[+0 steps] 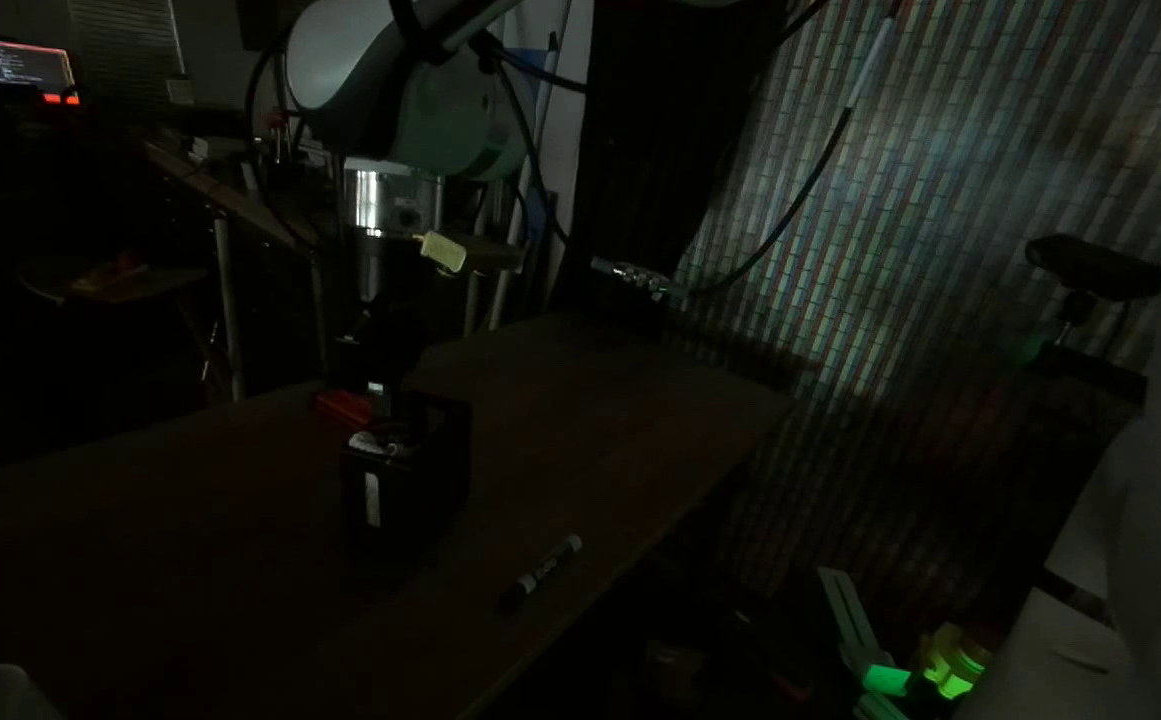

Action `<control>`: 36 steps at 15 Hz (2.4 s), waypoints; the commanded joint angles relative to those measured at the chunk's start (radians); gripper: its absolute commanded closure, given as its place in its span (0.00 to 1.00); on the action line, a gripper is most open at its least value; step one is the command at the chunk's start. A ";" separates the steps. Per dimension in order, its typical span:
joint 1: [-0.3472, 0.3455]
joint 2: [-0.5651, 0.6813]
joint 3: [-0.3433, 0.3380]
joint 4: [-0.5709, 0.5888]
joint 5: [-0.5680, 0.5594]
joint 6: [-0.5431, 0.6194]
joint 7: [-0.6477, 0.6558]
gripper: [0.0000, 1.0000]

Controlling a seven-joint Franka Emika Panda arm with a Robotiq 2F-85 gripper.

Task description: Pick up the cloth and put it in the box

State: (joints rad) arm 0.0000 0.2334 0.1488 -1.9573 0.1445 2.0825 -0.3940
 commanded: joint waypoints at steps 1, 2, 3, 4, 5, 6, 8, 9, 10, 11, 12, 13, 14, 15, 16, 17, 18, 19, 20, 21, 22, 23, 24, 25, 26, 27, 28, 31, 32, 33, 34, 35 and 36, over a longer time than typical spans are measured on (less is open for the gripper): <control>0.046 -0.089 0.000 -0.055 -0.007 0.009 0.075 1.00; 0.058 -0.098 0.002 -0.061 -0.008 0.007 0.091 1.00; 0.070 -0.104 0.006 -0.066 -0.008 0.006 0.107 1.00; 0.080 -0.109 0.008 -0.071 -0.006 0.005 0.118 1.00; 0.090 -0.111 0.011 -0.073 -0.006 0.005 0.129 1.00; 0.100 -0.110 0.012 -0.073 -0.007 0.005 0.139 1.00; 0.115 -0.103 0.015 -0.068 -0.012 0.005 0.153 1.00; 0.120 -0.099 0.014 -0.064 -0.015 0.004 0.156 1.00; 0.123 -0.097 0.013 -0.061 -0.019 0.003 0.159 1.00; 0.125 -0.094 0.011 -0.057 -0.023 0.001 0.160 1.00; 0.124 -0.091 0.009 -0.053 -0.026 0.001 0.158 1.00; 0.123 -0.088 0.007 -0.050 -0.029 0.000 0.158 1.00; 0.121 -0.084 0.006 -0.047 -0.030 -0.001 0.153 1.00; 0.119 -0.079 0.004 -0.045 -0.031 0.000 0.151 1.00; 0.117 -0.073 0.002 -0.043 -0.029 0.000 0.147 1.00; 0.116 -0.069 0.001 -0.042 -0.026 0.001 0.144 1.00; 0.114 -0.062 -0.001 -0.040 -0.024 0.002 0.142 1.00; 0.114 -0.056 -0.002 -0.039 -0.023 0.003 0.140 1.00; 0.113 -0.052 -0.002 -0.037 -0.022 0.003 0.137 1.00; 0.113 -0.046 -0.003 -0.035 -0.024 0.004 0.136 1.00; 0.112 -0.041 -0.004 -0.033 -0.026 0.004 0.134 1.00; 0.110 -0.036 -0.005 -0.030 -0.029 0.002 0.133 1.00; 0.109 -0.030 -0.007 -0.027 -0.031 0.003 0.132 1.00; 0.107 -0.026 -0.008 -0.024 -0.033 0.003 0.130 1.00; 0.105 -0.022 -0.010 -0.021 -0.036 0.003 0.129 1.00; 0.103 -0.018 -0.013 -0.018 -0.041 0.003 0.128 1.00; 0.100 -0.014 -0.015 -0.014 -0.044 0.002 0.126 1.00; 0.092 -0.001 -0.021 -0.002 -0.049 0.004 0.121 1.00; 0.090 0.004 -0.023 0.003 -0.050 0.005 0.120 1.00; 0.087 0.008 -0.024 0.006 -0.051 0.006 0.119 1.00; 0.084 0.012 -0.025 0.010 -0.050 0.006 0.117 1.00; 0.082 0.017 -0.025 0.014 -0.050 0.006 0.116 1.00; 0.080 0.022 -0.024 0.018 -0.049 0.007 0.114 1.00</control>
State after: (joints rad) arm 0.0869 0.2376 0.1249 -1.9695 0.1026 2.0856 -0.2628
